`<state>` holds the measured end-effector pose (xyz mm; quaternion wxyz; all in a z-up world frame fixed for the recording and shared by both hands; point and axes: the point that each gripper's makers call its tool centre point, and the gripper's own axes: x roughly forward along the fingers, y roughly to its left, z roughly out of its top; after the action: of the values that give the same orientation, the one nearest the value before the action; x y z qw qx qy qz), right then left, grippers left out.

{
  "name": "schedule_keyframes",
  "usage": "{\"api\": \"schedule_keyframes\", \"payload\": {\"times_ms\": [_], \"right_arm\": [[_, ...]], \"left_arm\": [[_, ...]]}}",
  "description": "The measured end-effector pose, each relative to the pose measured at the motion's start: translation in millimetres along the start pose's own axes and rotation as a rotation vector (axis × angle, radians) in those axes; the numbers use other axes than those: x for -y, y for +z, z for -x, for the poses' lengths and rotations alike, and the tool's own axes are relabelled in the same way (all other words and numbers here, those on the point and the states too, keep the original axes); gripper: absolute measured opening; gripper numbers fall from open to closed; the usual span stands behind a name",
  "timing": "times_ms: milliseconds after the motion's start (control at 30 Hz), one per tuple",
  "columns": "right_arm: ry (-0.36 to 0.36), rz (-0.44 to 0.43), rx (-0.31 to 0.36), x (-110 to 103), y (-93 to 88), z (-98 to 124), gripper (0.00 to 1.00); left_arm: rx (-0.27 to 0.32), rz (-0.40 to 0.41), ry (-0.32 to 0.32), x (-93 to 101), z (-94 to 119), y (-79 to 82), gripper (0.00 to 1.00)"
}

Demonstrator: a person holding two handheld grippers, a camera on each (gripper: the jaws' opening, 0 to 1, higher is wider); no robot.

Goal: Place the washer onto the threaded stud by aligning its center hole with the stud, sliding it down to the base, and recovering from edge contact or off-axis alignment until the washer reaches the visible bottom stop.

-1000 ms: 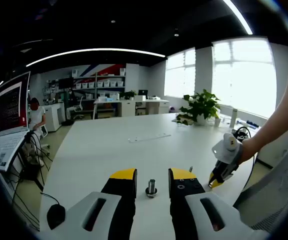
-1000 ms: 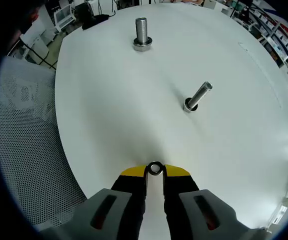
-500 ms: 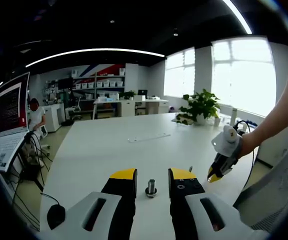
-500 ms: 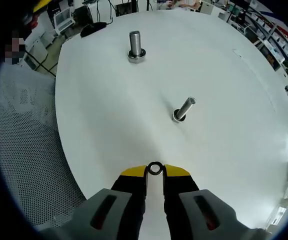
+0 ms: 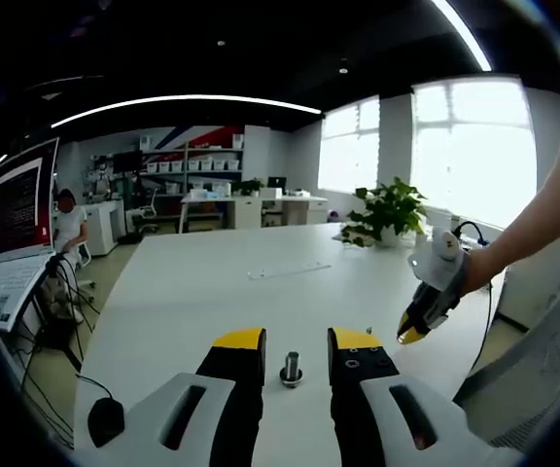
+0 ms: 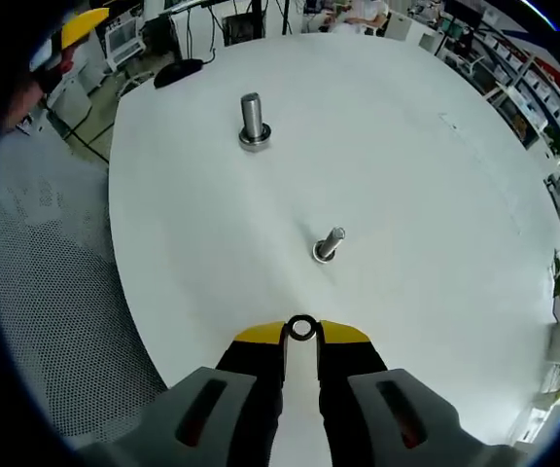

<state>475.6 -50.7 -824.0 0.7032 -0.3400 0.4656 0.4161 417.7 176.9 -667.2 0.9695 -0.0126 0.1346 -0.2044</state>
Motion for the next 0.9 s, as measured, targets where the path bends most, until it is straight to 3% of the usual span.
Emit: {"api": "schedule_keyframes", "payload": {"times_ms": [400, 900], "right_arm": [[-0.026, 0.041, 0.031, 15, 33.1, 12, 0.13], [-0.026, 0.078, 0.017, 23, 47.2, 10, 0.13]], "left_arm": [[0.007, 0.013, -0.001, -1.3, 1, 0.9, 0.23], [0.012, 0.023, 0.006, -3.2, 1, 1.6, 0.23]]}}
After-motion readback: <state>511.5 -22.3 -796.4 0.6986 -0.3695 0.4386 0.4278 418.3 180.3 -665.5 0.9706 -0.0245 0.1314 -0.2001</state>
